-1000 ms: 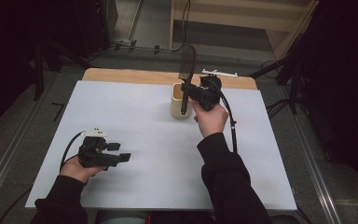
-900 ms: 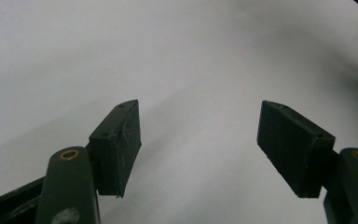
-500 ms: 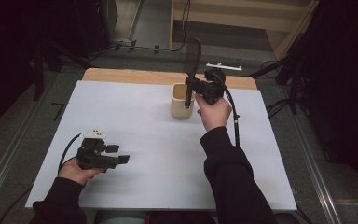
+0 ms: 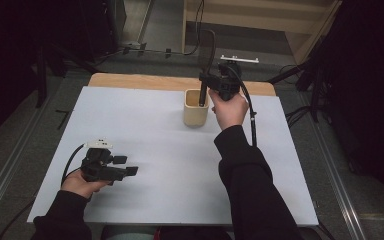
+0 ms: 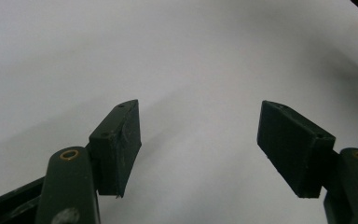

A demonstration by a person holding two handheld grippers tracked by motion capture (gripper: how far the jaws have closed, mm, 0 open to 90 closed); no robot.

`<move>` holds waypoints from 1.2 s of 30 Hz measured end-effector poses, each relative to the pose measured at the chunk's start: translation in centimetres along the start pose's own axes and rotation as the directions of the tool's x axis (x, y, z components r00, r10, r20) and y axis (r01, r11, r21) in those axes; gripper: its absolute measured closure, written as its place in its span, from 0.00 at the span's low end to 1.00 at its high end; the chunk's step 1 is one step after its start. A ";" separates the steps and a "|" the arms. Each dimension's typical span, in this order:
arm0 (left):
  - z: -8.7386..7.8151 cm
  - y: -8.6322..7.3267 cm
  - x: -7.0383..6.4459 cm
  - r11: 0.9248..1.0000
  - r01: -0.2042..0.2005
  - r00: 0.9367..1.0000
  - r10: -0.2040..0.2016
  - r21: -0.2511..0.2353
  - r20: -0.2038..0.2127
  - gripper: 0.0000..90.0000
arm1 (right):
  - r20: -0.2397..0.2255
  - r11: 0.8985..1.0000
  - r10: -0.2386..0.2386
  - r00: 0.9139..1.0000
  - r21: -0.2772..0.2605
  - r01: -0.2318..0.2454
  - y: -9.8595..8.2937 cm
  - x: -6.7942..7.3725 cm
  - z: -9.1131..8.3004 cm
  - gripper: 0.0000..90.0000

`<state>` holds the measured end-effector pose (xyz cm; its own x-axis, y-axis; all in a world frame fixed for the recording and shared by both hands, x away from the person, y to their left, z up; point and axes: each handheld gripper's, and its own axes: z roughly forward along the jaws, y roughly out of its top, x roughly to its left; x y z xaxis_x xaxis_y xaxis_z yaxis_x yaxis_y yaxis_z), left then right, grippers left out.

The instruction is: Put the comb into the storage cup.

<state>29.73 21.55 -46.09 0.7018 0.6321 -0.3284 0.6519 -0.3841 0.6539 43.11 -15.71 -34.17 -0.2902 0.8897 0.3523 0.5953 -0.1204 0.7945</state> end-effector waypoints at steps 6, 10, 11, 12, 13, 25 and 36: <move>-0.1 0.0 0.1 1.000 0.004 1.000 -0.004 -0.001 0.001 0.34 | 0.014 1.000 0.001 1.000 0.005 -0.001 0.9 0.2 0.8 0.78; -0.1 0.0 0.2 1.000 0.010 1.000 -0.010 -0.001 0.002 0.34 | 0.020 1.000 0.003 1.000 -0.004 -0.003 1.3 0.2 1.4 0.78; -0.1 0.0 0.3 1.000 0.009 1.000 -0.009 -0.001 0.000 0.34 | 0.021 1.000 0.006 1.000 -0.008 -0.006 1.3 0.2 1.5 0.78; -0.2 0.0 0.3 1.000 0.010 1.000 -0.010 -0.001 0.000 0.34 | 0.024 1.000 0.008 1.000 -0.010 -0.007 1.4 0.1 1.7 0.78; -0.2 0.0 0.3 1.000 0.010 1.000 -0.010 0.000 -0.001 0.34 | 0.029 1.000 0.007 1.000 -0.011 -0.006 1.4 0.0 1.8 0.78; 0.0 0.0 0.3 1.000 0.006 1.000 -0.006 0.012 0.000 0.34 | 0.122 0.998 0.008 0.993 -0.062 -0.001 1.1 -0.9 3.2 0.78; 0.2 0.1 0.1 1.000 -0.001 1.000 0.001 0.017 0.005 0.34 | 0.168 0.997 -0.003 0.986 -0.077 0.016 0.2 -0.7 4.6 0.78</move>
<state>29.89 21.47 -46.20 0.7042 0.6281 -0.3310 0.6556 -0.3962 0.6428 46.86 -14.29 -36.53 -0.1618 0.9515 0.2617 0.5313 -0.1395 0.8356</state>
